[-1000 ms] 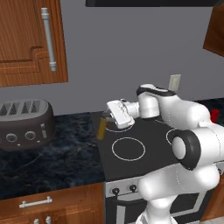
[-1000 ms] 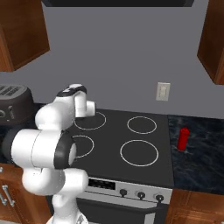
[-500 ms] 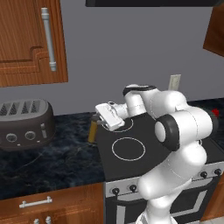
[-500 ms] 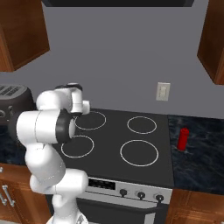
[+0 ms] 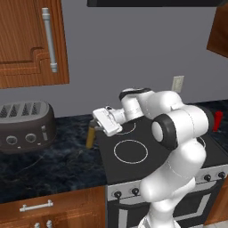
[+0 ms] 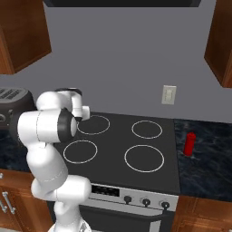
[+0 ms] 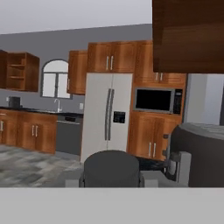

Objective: Collect the turmeric, ketchup, and shaker from the cabinet and place them next to the stove.

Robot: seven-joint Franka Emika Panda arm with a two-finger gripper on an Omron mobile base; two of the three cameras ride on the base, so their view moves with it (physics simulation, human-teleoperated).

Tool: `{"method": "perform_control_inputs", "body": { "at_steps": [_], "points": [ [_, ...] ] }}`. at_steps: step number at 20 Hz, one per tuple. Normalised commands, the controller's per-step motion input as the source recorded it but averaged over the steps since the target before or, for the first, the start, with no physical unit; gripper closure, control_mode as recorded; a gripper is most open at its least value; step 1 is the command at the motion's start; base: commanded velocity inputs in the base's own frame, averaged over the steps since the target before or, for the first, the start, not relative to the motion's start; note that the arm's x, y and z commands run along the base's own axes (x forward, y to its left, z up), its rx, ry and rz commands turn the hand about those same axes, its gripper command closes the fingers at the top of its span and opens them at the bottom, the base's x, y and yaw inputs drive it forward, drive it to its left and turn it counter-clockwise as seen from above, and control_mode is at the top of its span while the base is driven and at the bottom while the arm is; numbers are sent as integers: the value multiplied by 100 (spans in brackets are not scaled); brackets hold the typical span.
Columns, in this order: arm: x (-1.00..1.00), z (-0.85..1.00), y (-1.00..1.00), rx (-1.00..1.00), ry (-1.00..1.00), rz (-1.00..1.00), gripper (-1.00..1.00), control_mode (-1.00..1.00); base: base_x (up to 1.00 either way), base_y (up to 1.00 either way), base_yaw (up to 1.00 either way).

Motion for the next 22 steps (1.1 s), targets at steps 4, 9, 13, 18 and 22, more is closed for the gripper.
{"method": "perform_control_inputs", "body": {
  "at_steps": [4,9,13,18,22],
  "points": [
    [0,-16,11,-5,-5,0,100,-100,0,0,0],
    [0,-18,7,-5,-5,0,100,-100,0,0,0],
    [0,-19,8,-3,-5,0,100,-100,0,0,0],
    [0,-21,10,-3,-4,0,100,-100,0,0,0],
    [0,-27,11,-4,-2,0,100,-100,0,0,0]
  ]
}}
